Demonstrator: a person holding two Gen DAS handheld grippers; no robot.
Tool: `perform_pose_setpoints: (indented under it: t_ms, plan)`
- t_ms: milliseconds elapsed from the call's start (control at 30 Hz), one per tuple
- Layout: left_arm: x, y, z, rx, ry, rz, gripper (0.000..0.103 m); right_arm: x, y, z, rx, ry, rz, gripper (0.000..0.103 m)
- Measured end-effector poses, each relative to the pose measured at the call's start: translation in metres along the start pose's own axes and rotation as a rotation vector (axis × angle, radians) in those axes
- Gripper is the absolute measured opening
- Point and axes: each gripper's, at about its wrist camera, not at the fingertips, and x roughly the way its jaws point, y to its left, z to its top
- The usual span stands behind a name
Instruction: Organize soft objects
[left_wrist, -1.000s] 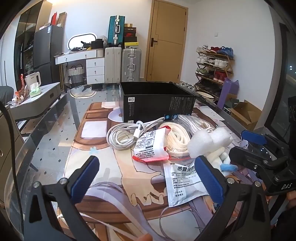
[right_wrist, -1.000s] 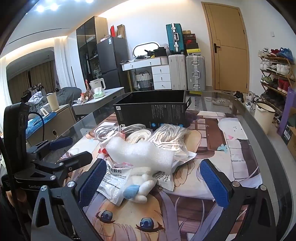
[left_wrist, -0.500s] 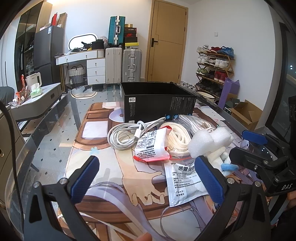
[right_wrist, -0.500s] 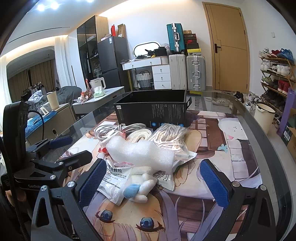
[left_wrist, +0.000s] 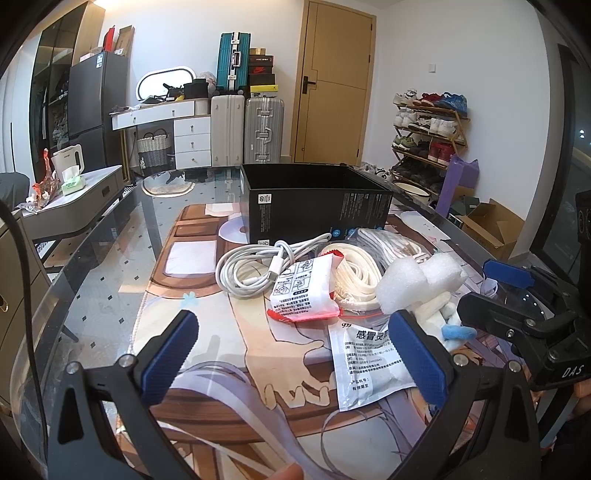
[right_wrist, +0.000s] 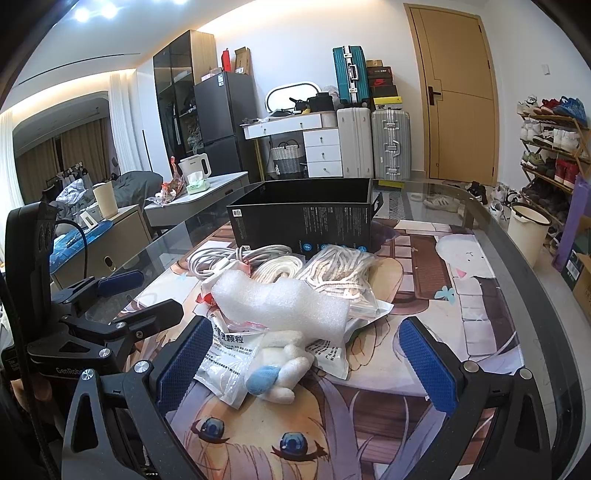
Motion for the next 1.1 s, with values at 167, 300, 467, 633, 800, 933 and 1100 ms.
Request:
perform_pose_setpoints:
  t_ms: [167, 300, 467, 633, 800, 933, 1100]
  plan:
    - [0.000, -0.001, 0.000, 0.000, 0.000, 0.001, 0.103, 0.000, 0.000, 0.000, 0.000, 0.001, 0.000, 0.102]
    - [0.000, -0.001, 0.000, 0.001, 0.000, 0.000, 0.103, -0.001, 0.001, 0.001, 0.000, 0.001, -0.001, 0.102]
    - [0.001, -0.001, 0.000, 0.000, 0.000, 0.001, 0.103, 0.000, 0.000, 0.000, -0.002, 0.001, -0.003, 0.102]
    - [-0.001, 0.001, 0.000, 0.001, 0.002, -0.006, 0.103, 0.002, -0.001, -0.005, -0.001, -0.002, -0.006, 0.102]
    - [-0.004, 0.002, 0.001, 0.005, -0.005, -0.009, 0.103, 0.000, -0.003, -0.003, 0.000, -0.007, -0.013, 0.102]
    - [-0.003, 0.000, 0.001, 0.009, -0.007, -0.011, 0.103, -0.004, -0.001, -0.002, -0.012, -0.032, -0.032, 0.102]
    - [-0.004, -0.005, 0.002, 0.018, -0.022, -0.009, 0.103, -0.010, -0.005, -0.001, 0.006, -0.050, -0.033, 0.102]
